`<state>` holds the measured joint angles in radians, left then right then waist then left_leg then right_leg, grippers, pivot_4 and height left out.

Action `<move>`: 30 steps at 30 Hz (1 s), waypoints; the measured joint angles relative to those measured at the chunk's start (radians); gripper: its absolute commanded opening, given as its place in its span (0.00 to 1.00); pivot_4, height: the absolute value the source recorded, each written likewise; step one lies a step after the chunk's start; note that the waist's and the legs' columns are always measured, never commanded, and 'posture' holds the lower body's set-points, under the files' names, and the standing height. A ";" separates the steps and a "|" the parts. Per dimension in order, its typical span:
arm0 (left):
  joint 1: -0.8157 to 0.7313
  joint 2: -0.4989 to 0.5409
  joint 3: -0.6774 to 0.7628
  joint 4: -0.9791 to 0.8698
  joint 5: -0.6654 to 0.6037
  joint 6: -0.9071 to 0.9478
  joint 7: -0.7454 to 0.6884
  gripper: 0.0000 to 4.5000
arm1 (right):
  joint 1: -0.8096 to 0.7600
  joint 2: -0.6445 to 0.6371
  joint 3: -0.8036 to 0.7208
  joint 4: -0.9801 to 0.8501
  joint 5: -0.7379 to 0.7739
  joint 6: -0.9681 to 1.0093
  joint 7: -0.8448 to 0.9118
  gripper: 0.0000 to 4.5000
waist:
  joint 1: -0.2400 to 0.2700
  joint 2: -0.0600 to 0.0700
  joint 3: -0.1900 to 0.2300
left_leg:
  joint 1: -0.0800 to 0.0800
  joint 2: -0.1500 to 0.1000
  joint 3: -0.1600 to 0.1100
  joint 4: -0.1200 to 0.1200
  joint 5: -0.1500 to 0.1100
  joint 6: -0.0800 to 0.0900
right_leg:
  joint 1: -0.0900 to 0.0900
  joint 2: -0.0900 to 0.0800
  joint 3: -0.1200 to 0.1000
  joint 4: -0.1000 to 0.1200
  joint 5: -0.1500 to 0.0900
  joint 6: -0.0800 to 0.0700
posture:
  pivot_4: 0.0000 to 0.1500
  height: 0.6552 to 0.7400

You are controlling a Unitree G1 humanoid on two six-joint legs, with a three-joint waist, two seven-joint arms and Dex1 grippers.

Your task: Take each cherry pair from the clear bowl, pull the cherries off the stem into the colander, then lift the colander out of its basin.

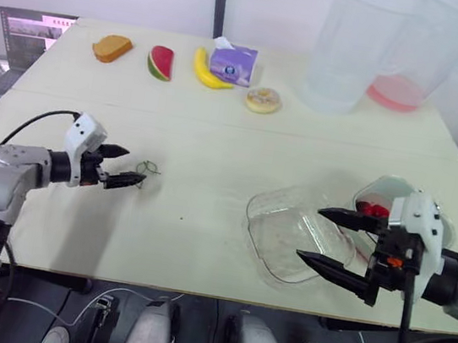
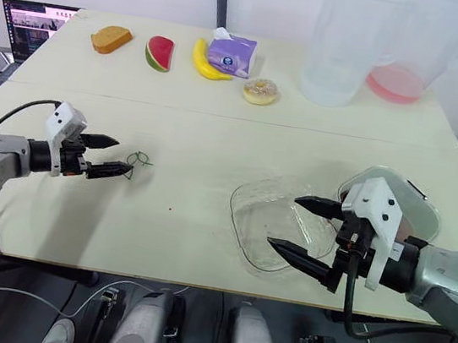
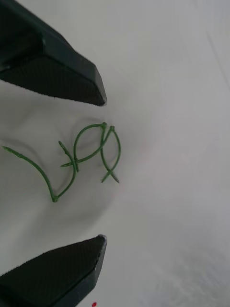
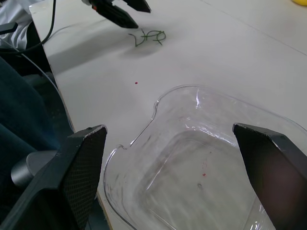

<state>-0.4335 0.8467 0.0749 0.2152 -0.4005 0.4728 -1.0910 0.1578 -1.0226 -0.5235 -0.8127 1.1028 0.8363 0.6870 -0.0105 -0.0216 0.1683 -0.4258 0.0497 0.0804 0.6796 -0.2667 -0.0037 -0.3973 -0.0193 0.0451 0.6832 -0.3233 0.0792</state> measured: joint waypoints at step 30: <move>0.152 0.105 0.125 -0.580 -0.345 0.154 -0.209 0.99 | 0.343 0.105 -0.419 -0.066 0.080 0.038 -0.024 1.00 | -0.003 0.000 0.000 | 0.005 0.001 -0.001 -0.001 0.000 0.000 | 0.006 0.002 0.001 -0.001 0.000 0.000 | 1.00 1.00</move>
<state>-0.2817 0.9514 0.2000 -0.3650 -0.7455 0.6263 -1.3001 0.5011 -0.9176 -0.9424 -0.8788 1.1829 0.8739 0.6634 -0.0135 -0.0213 0.1679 -0.4203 0.0502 0.0797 0.6791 -0.2667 -0.0040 -0.3914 -0.0169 0.0460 0.6818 -0.3237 0.0791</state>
